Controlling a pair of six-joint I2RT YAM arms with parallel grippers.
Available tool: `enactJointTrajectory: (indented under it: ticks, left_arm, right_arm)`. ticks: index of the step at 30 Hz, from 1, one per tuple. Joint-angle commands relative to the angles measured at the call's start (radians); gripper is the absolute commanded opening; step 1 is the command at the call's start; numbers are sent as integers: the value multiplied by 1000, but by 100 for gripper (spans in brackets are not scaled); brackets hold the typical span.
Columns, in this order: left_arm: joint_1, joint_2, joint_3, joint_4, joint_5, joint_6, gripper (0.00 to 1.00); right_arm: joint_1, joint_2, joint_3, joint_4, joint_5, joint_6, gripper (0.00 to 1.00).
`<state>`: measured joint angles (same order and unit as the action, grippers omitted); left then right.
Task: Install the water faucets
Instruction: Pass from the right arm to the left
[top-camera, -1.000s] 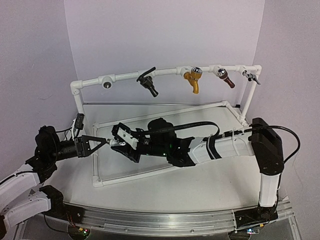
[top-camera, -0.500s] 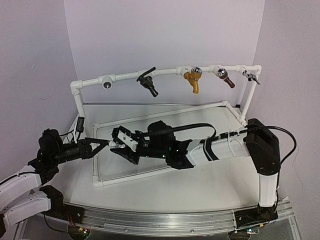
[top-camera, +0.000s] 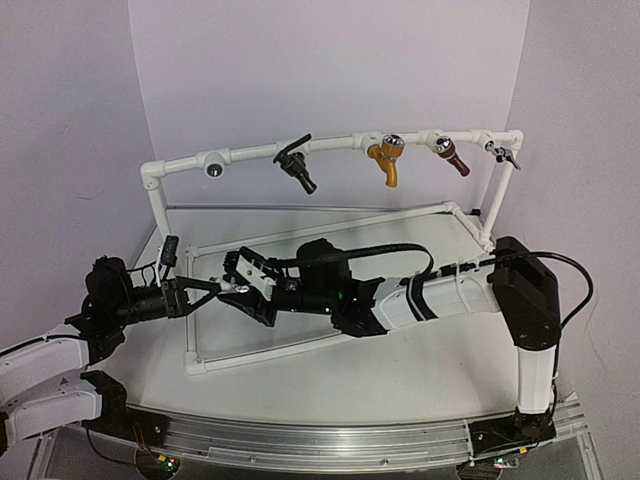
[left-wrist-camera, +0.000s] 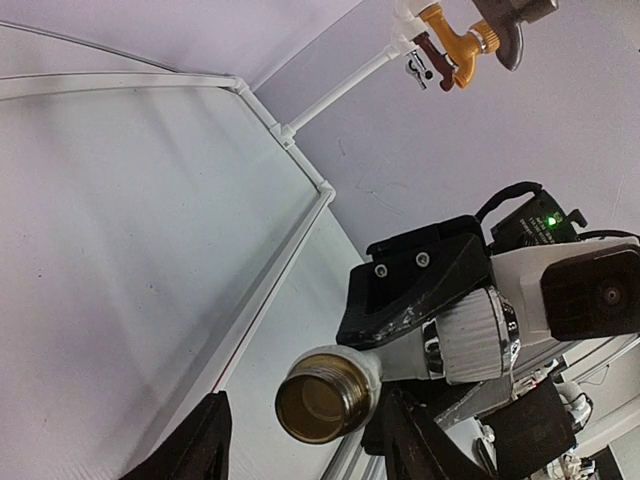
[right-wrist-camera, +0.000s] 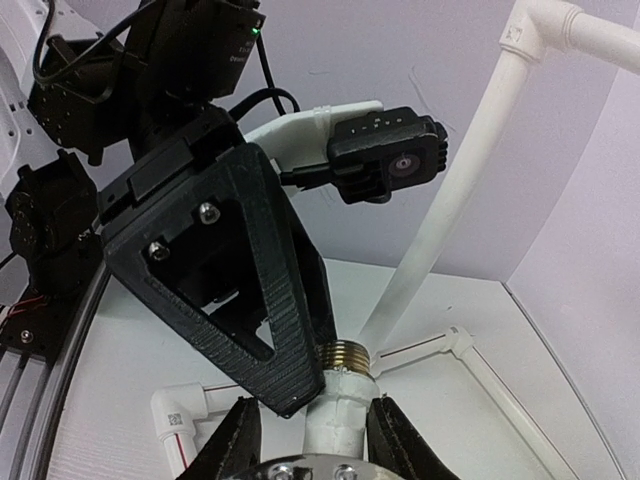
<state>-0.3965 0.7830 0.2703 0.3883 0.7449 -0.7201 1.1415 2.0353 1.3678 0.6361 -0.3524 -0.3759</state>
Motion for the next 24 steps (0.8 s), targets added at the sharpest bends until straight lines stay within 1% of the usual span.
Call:
enactJointTrajectory:
  ticks: [1,5,9,13,14,15,16,17,18,19,20,21,23,24]
  left_arm:
    - [0,-4,15,84,33,-35,46]
    - [0,16,15,150,32,-62,45]
    - [0,34,29,143,32,-62,45]
    - [0,30,31,139,32,-62,45]
    - [0,24,32,137,32,-62,45]
    - [0,14,31,135,32,-62,45]
    - [0,1,31,134,32,-62,45]
    - [0,-11,32,131,32,-62,45]
    - [1,-21,33,130,32,-62,45]
    - [1,-32,33,132,32,-62,45]
    - [0,-39,32,133,32,-62,45]
    - [0,-48,27,134,32,-62,45]
    - [0,-56,19,149,32,-62,45]
    - [1,-51,20,149,32,-62,45]
  right_arm:
    - [6,15,54,78,-51,24,0]
    - [7,17,54,73,-54,22,0]
    - [8,18,55,73,-53,27,0]
    - [8,16,39,118,35,58,0]
    - [8,12,34,127,55,61,3]
    - [8,11,29,133,73,67,13]
    - [8,9,25,134,91,73,28]
    - [8,3,15,137,115,77,42]
    - [7,-3,-3,147,135,81,51]
    - [7,-10,-29,164,152,85,56]
    - [7,-19,-50,176,160,86,55]
    - [4,-25,-63,181,147,86,46]
    - [4,-27,-72,197,126,91,7]
    - [3,-22,-71,206,111,91,2]
